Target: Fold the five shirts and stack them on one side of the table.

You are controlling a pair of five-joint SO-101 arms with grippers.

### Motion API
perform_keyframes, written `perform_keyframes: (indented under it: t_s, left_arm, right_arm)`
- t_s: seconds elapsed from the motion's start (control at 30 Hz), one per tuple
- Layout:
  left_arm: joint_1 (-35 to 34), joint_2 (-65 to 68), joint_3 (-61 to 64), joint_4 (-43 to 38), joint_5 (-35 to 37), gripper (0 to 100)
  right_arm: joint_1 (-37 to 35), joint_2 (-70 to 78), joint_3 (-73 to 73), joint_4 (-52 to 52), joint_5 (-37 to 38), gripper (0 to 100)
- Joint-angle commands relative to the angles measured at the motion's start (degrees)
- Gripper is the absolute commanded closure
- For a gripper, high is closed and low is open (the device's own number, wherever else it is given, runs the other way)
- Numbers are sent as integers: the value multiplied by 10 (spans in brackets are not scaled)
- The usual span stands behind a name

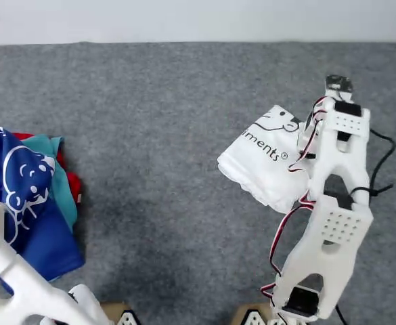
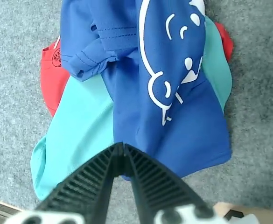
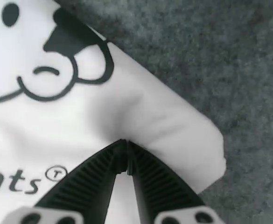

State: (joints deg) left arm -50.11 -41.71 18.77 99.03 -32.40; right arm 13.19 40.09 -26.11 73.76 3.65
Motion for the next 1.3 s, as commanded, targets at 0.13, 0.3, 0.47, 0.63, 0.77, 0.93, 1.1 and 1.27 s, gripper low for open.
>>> perform_keyframes:
  t_s: [0.13, 0.3, 0.47, 0.63, 0.77, 0.93, 1.1, 1.27]
  left_arm:
    - [3, -10, -3, -11, -4, 994]
    - [3, -9, -3, -11, -4, 994]
    - [3, -9, -3, -11, -5, 994]
    - [3, -9, -3, -11, -5, 994]
    - [3, -8, -3, -11, -5, 994]
    - [2, -8, -2, -11, -6, 994]
    - [2, -8, -2, -11, -6, 994]
    - [3, -8, -1, -11, -6, 994]
  right_arm:
    - [-38, -117, -101, 147, -4, 990]
    - [-77, -145, -101, 183, -26, 910]
    - [-114, -139, -100, 220, -256, 660]
    - [-145, -104, -100, 190, -394, 510]
    - [-145, -59, -100, 149, -439, 525]
    - [-126, -17, -100, 109, -455, 526]
    - [-120, 23, -100, 75, -454, 526]
    - [-116, 73, -101, 52, -455, 528]
